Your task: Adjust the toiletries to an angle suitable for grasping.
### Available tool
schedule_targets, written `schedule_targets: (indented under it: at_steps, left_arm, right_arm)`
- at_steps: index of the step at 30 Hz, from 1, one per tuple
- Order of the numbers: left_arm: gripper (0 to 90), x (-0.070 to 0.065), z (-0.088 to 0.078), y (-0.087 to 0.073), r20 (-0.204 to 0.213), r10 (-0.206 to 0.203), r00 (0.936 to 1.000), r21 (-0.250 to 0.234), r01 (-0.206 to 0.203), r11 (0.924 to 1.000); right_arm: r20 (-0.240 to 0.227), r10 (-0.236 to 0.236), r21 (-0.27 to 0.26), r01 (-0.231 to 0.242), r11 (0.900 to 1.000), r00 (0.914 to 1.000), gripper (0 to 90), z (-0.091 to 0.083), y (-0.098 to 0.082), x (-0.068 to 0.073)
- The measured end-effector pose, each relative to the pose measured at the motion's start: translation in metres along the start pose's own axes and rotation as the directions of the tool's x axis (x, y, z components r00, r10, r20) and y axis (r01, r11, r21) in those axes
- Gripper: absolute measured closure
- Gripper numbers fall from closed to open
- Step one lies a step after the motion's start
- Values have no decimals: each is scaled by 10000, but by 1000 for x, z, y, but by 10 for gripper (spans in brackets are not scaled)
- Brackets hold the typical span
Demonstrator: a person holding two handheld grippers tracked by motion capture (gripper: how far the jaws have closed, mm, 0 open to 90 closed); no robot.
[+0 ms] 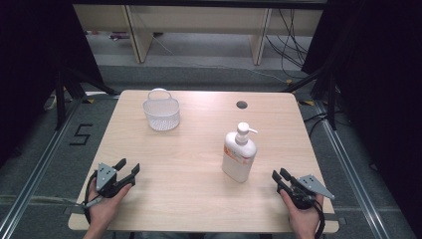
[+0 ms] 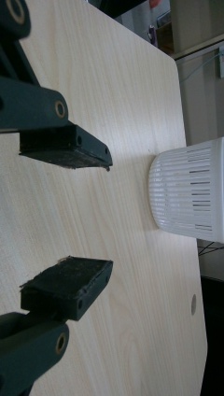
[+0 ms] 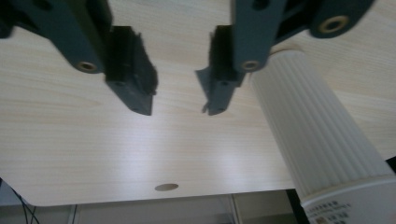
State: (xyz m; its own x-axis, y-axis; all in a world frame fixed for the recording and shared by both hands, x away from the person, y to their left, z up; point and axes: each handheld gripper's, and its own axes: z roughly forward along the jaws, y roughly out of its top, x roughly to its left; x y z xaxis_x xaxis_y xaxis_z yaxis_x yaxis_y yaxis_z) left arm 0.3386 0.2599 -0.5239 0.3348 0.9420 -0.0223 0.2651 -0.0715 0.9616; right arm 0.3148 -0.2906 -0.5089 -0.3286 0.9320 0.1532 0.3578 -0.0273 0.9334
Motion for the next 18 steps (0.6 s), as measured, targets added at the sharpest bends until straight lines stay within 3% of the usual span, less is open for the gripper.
schedule_targets:
  at_steps: [1,3,5,6,11,12,15,17,18]
  left_arm:
    - [432,0,0,0,26,63,10000,-35,-63,10000]
    - [444,-1,0,0,6,108,9999,46,-108,9999]
    - [456,-1,1,0,63,97,9999,-8,-97,10000]
    - [461,-1,1,0,63,97,9999,-8,-97,10000]
    - [464,2,2,1,49,-103,9999,102,102,9999]
    - [463,2,2,1,49,-103,9999,102,102,9999]
    - [463,1,1,1,64,-80,9999,156,79,9998]
    - [462,1,1,1,61,-84,9999,117,84,9999]
    - [462,1,0,1,65,-107,9999,94,106,9999]
  right_arm:
    - [140,-265,-109,266,9996,9996,737,-1,2,1]
    - [-158,-254,-222,250,9994,9996,822,-5,5,3]
    - [38,-339,-295,340,9990,9994,882,-8,5,4]
    - [-83,-285,-250,283,9993,9996,900,-9,5,5]
    - [-387,-28,-71,25,10000,9992,900,-13,7,13]
    - [-508,-386,-238,374,9990,9980,900,-12,8,14]
    - [-779,-518,-110,511,9986,9956,900,-11,10,24]
    - [-922,-772,-292,748,9968,9927,900,-10,14,32]
    - [-1101,-652,-256,627,9977,9918,900,-10,15,37]
